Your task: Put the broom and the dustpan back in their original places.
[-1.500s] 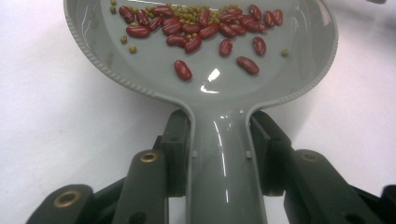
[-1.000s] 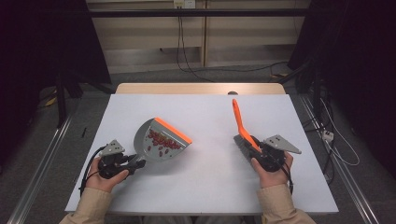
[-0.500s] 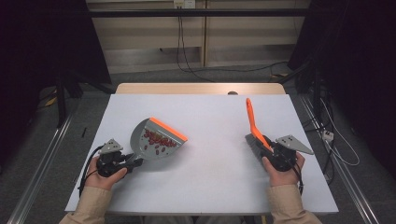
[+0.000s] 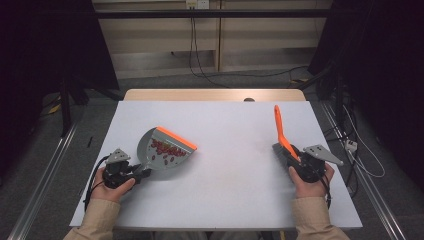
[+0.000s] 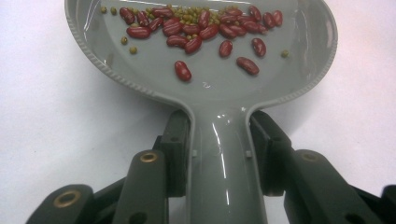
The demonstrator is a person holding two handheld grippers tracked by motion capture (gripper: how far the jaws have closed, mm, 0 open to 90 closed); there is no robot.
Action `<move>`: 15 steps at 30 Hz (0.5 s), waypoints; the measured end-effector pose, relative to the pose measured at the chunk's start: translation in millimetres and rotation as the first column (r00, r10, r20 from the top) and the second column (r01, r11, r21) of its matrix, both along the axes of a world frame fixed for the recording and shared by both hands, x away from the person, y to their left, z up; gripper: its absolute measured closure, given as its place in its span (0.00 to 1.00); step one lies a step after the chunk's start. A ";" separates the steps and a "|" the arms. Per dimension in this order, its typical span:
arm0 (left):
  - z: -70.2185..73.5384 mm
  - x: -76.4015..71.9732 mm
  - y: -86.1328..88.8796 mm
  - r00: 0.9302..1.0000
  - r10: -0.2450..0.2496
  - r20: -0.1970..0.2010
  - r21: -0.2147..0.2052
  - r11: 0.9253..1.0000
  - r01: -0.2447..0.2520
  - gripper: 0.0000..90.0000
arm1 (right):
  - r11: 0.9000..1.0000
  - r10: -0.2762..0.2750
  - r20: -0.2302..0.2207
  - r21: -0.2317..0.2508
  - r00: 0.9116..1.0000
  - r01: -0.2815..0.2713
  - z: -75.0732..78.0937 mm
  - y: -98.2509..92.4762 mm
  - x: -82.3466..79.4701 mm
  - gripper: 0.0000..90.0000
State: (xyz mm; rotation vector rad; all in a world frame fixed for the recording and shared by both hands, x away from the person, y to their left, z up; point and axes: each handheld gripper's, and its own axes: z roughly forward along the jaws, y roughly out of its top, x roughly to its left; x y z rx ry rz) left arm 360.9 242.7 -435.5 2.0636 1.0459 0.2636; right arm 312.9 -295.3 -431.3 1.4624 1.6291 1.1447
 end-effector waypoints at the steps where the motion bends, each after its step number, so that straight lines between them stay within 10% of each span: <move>1: -0.3 0.0 -0.1 1.000 0.005 -0.002 -0.003 1.000 -0.005 0.70 | 1.000 -0.004 -0.003 0.002 1.000 0.004 -0.6 -1.4 -0.1 0.79; 15: -2.0 -0.7 -0.3 1.000 0.021 -0.002 0.020 1.000 -0.021 0.70 | 0.999 -0.031 -0.010 -0.009 0.999 0.031 -3.8 -9.5 -7.0 0.79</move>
